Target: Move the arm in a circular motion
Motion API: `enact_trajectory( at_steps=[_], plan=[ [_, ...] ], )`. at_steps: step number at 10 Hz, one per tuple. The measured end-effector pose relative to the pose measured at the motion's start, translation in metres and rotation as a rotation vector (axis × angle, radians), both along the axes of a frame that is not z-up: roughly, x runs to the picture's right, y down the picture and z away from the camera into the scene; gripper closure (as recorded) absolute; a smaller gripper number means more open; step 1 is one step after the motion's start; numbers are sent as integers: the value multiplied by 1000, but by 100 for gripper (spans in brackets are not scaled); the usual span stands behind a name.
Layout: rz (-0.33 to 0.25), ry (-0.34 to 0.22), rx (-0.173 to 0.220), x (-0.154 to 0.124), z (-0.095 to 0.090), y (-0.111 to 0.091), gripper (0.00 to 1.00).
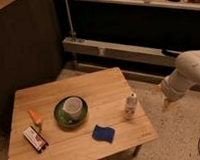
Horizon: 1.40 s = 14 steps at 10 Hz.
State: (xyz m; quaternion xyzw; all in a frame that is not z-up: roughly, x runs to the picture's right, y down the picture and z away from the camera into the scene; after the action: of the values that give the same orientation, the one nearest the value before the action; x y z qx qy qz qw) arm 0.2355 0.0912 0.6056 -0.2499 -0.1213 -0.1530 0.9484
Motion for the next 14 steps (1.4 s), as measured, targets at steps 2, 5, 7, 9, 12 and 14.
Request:
enact_trajectory(
  at_steps=[2,5,7,9,12,14],
  plan=[
    [-111,-156,48,-61,-48,-5,40],
    [-238,-331,141,-149,-90,-27,40],
    [-241,-370,174,-180,-96,-40,40],
    [-224,-392,187,-198,-83,-60,40],
    [-190,-401,184,-207,-35,-106,40],
    [-164,-391,172,-202,11,-143,40]
  ],
)
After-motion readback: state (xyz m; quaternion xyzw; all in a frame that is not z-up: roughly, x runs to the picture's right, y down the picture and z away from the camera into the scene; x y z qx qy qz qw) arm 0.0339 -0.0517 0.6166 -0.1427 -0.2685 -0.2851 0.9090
